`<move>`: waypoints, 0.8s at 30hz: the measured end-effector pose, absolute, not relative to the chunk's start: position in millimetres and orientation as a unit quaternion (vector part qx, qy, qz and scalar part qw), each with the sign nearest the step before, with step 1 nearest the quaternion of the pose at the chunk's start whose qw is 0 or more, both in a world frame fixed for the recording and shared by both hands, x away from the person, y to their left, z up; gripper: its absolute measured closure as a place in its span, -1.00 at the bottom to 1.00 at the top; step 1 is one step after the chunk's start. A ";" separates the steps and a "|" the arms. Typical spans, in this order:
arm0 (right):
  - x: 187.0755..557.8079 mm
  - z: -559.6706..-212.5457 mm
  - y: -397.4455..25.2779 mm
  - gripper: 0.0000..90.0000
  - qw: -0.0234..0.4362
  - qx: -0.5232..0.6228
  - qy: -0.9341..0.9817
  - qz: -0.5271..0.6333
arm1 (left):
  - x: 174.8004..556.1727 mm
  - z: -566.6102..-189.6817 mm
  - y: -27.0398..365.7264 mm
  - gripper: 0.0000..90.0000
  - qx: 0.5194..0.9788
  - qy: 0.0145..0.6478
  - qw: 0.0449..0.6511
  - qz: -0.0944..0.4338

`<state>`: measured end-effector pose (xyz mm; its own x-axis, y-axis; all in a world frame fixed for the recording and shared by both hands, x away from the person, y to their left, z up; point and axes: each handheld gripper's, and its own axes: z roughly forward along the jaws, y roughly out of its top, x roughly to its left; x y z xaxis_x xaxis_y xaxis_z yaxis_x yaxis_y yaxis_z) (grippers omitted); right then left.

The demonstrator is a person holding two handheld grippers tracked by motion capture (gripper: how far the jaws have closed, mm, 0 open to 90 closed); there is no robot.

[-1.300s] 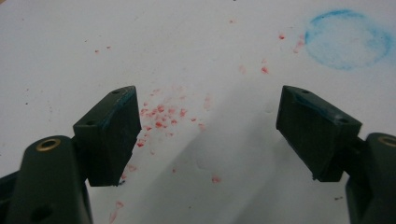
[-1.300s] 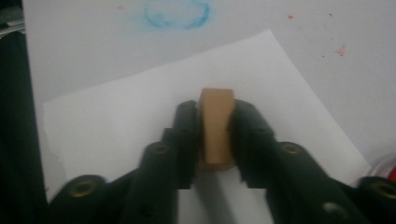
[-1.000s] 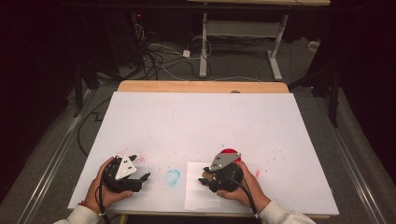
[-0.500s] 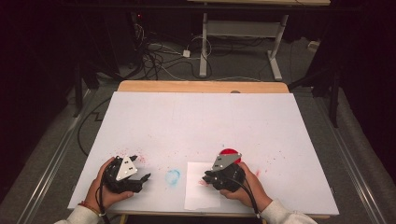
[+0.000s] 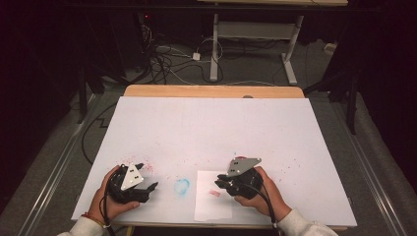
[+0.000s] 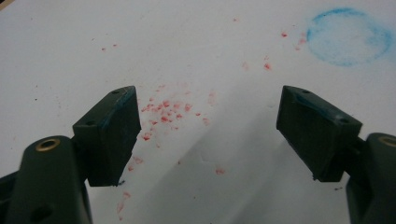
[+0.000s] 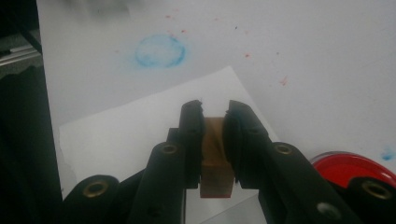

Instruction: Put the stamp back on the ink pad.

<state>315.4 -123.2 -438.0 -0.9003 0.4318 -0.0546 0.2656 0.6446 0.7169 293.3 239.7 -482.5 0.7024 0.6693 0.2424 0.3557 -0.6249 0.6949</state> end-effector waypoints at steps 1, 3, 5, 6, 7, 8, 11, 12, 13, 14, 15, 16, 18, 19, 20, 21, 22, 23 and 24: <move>315.8 -436.4 -124.1 0.69 0.112 0.194 0.899 0.377 | 293.3 -482.7 239.6 -0.54 0.866 0.297 0.317 0.248; 316.3 -432.3 -127.1 0.69 0.117 0.197 0.895 0.382 | 293.6 -483.0 239.6 -0.54 0.866 0.297 0.317 0.247; 317.4 -427.9 -130.8 0.69 0.120 0.201 0.892 0.388 | 293.6 -483.2 239.7 -0.54 0.866 0.297 0.317 0.247; 318.0 -425.9 -132.7 0.69 0.125 0.201 0.890 0.390 | 293.7 -483.1 240.0 -0.54 0.867 0.297 0.316 0.247; 318.6 -424.0 -134.4 0.69 0.127 0.203 0.889 0.392 | 293.8 -483.2 240.2 -0.54 0.866 0.298 0.316 0.246; 319.1 -422.2 -135.9 0.69 0.128 0.206 0.887 0.394 | 293.8 -483.3 240.3 -0.54 0.866 0.298 0.316 0.246; 320.8 -417.3 -140.5 0.69 0.135 0.208 0.882 0.400 | 294.0 -483.7 240.7 -0.54 0.866 0.300 0.317 0.246; 321.3 -416.3 -141.4 0.69 0.136 0.209 0.881 0.401 | 294.0 -483.7 240.9 -0.54 0.866 0.299 0.317 0.246; 321.7 -415.0 -142.6 0.69 0.138 0.211 0.880 0.402 | 294.1 -484.0 241.0 -0.54 0.865 0.301 0.318 0.245; 322.4 -413.4 -144.0 0.69 0.141 0.212 0.879 0.404 | 294.2 -484.2 241.1 -0.54 0.865 0.301 0.317 0.244; 322.9 -412.2 -145.1 0.69 0.142 0.213 0.877 0.406 | 294.1 -484.4 241.3 -0.54 0.865 0.302 0.317 0.244; 323.3 -410.9 -146.3 0.69 0.145 0.214 0.876 0.407 | 293.9 -484.5 241.5 -0.54 0.865 0.303 0.318 0.244; 324.2 -409.4 -148.3 0.69 0.147 0.216 0.874 0.409 | 293.9 -484.5 241.7 -0.54 0.864 0.303 0.318 0.244; 324.8 -408.7 -149.6 0.69 0.151 0.217 0.874 0.408 | 293.9 -484.6 241.7 -0.54 0.864 0.303 0.318 0.244; 325.2 -408.3 -150.5 0.69 0.152 0.219 0.873 0.409 | 293.8 -484.6 241.6 -0.54 0.865 0.303 0.318 0.244; 326.1 -407.7 -152.2 0.69 0.154 0.221 0.871 0.410 | 293.7 -484.5 241.6 -0.54 0.866 0.302 0.317 0.243; 326.6 -407.1 -153.4 0.69 0.155 0.223 0.871 0.410 | 293.6 -484.7 241.4 -0.54 0.865 0.302 0.318 0.243; 326.9 -406.5 -154.4 0.69 0.158 0.224 0.870 0.411 | 293.4 -484.9 241.4 -0.54 0.865 0.302 0.318 0.243; 327.7 -405.4 -156.1 0.69 0.160 0.227 0.867 0.413 | 293.4 -484.9 241.5 -0.54 0.865 0.302 0.318 0.243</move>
